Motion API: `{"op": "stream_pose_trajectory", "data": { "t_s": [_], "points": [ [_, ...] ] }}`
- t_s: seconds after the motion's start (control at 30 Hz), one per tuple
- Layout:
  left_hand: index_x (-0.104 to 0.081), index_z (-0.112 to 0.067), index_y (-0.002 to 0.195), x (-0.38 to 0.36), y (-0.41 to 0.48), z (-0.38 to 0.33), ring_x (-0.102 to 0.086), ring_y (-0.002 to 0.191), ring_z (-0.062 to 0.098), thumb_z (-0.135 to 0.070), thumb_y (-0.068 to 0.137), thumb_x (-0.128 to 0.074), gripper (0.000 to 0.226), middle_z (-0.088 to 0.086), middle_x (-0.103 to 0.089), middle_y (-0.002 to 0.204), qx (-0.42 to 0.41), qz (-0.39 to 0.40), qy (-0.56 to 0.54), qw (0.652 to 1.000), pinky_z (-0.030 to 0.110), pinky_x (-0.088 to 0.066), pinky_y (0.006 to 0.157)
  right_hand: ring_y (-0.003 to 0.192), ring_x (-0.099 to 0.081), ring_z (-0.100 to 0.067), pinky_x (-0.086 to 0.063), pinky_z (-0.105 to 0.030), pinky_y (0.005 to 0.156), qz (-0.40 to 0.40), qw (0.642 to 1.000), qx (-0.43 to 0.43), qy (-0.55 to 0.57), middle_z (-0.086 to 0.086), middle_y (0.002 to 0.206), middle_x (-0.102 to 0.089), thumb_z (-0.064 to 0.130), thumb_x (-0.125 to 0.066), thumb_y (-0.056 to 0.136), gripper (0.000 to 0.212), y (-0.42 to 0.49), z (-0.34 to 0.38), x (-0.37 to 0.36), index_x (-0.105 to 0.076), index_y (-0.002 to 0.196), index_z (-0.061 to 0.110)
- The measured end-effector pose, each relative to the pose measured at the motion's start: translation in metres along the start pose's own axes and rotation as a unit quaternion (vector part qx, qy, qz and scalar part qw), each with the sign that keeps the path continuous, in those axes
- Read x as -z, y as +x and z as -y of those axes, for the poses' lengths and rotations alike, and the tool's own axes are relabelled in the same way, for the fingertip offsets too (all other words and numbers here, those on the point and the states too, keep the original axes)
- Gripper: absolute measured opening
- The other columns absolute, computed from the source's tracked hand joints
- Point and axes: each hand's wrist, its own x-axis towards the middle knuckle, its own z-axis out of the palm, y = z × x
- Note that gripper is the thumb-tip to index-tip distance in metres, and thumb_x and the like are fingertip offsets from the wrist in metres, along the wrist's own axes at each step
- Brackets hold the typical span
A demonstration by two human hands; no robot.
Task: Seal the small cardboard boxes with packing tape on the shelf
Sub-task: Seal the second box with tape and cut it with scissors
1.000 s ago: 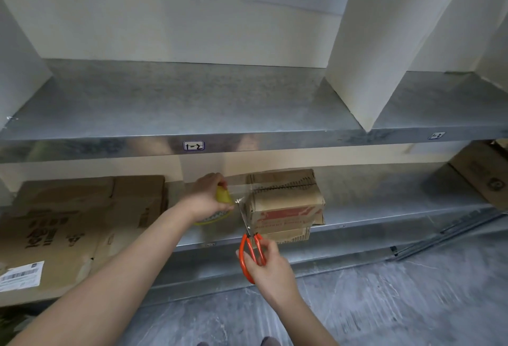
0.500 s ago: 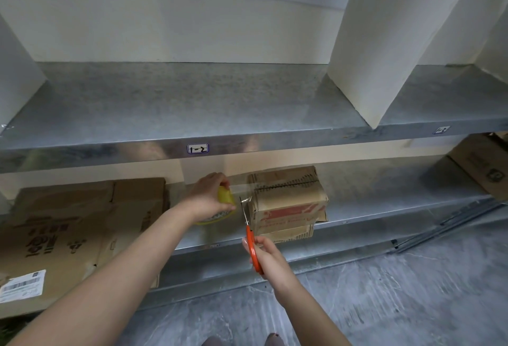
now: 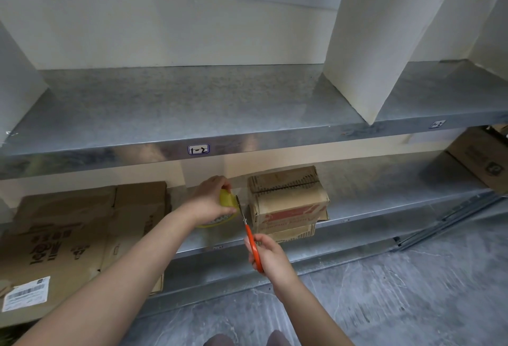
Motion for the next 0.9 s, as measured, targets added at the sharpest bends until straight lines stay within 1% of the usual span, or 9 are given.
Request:
{"op": "stream_pose_trajectory", "data": {
  "t_s": [0.1,0.2,0.37,0.47,0.6,0.7,0.8,0.9],
  "points": [
    [-0.050,-0.024,0.103,-0.001,0.000,0.001,-0.046,0.094,0.013,-0.037,0.070,-0.083,0.049,-0.006,-0.050,0.108,-0.006,0.000,0.000,1.000,0.025,-0.032,0.072,0.063,-0.053,-0.010,-0.041,-0.028,0.068,-0.004,1.000,0.004,0.002,0.004,0.063,-0.059,0.037,-0.063,0.092,0.019,0.001,-0.002,0.000,-0.067,0.102,0.021],
    [-0.051,-0.022,0.104,-0.001,-0.001,0.003,-0.046,0.094,0.014,-0.035,0.070,-0.083,0.049,-0.004,-0.051,0.109,-0.011,0.002,0.003,1.000,0.025,-0.033,0.073,0.062,-0.053,-0.010,-0.042,-0.027,0.066,-0.007,1.000,0.002,-0.010,0.005,0.063,-0.059,0.037,-0.064,0.091,0.017,0.003,-0.002,0.001,-0.068,0.098,0.022],
    [-0.047,-0.026,0.096,0.000,-0.002,0.003,-0.046,0.092,0.013,-0.035,0.070,-0.083,0.045,-0.007,-0.049,0.105,-0.015,0.003,0.018,1.000,0.025,-0.029,0.069,0.073,-0.059,-0.010,-0.044,-0.025,0.068,-0.045,0.994,0.018,-0.102,0.011,0.072,-0.064,0.057,-0.065,0.084,0.031,0.008,0.004,0.008,-0.065,0.090,0.027],
    [-0.046,-0.027,0.095,-0.001,-0.001,0.001,-0.045,0.090,0.013,-0.034,0.070,-0.083,0.045,-0.008,-0.048,0.104,-0.020,0.000,0.033,0.999,0.025,-0.028,0.068,0.081,-0.063,-0.007,-0.046,-0.025,0.070,-0.037,0.989,0.024,-0.144,0.013,0.080,-0.068,0.067,-0.063,0.079,0.038,0.008,0.009,0.014,-0.062,0.092,0.031],
    [-0.046,-0.026,0.098,-0.007,0.000,-0.001,-0.045,0.092,0.015,-0.033,0.072,-0.081,0.044,-0.004,-0.051,0.108,-0.034,-0.002,0.069,0.997,0.027,-0.032,0.070,0.087,-0.065,-0.009,-0.048,-0.026,0.074,-0.030,0.981,0.026,-0.189,0.013,0.087,-0.069,0.074,-0.059,0.075,0.045,0.010,0.008,0.017,-0.058,0.097,0.035],
    [-0.051,-0.020,0.104,-0.011,0.001,-0.003,-0.050,0.098,0.021,-0.031,0.072,-0.079,0.045,0.000,-0.052,0.111,-0.049,-0.010,0.098,0.994,0.028,-0.031,0.070,0.090,-0.065,-0.011,-0.048,-0.025,0.072,-0.026,0.980,0.023,-0.196,0.013,0.093,-0.069,0.074,-0.057,0.077,0.044,0.012,0.009,0.019,-0.055,0.100,0.037],
    [-0.051,-0.020,0.104,-0.010,0.004,-0.005,-0.050,0.099,0.021,-0.030,0.072,-0.079,0.044,-0.001,-0.052,0.111,-0.042,-0.015,0.075,0.996,0.028,-0.033,0.071,0.091,-0.063,-0.011,-0.046,-0.026,0.074,-0.033,0.980,0.023,-0.197,0.012,0.092,-0.068,0.070,-0.056,0.082,0.037,0.016,0.012,0.022,-0.057,0.099,0.037],
    [-0.050,-0.022,0.103,-0.006,0.006,-0.006,-0.051,0.100,0.020,-0.032,0.071,-0.081,0.045,-0.004,-0.052,0.112,-0.031,-0.010,0.066,0.997,0.028,-0.035,0.072,0.092,-0.061,-0.013,-0.043,-0.027,0.072,-0.022,0.988,-0.004,-0.155,0.007,0.095,-0.069,0.062,-0.055,0.087,0.033,0.022,0.014,0.027,-0.061,0.100,0.033]
  ]
}}
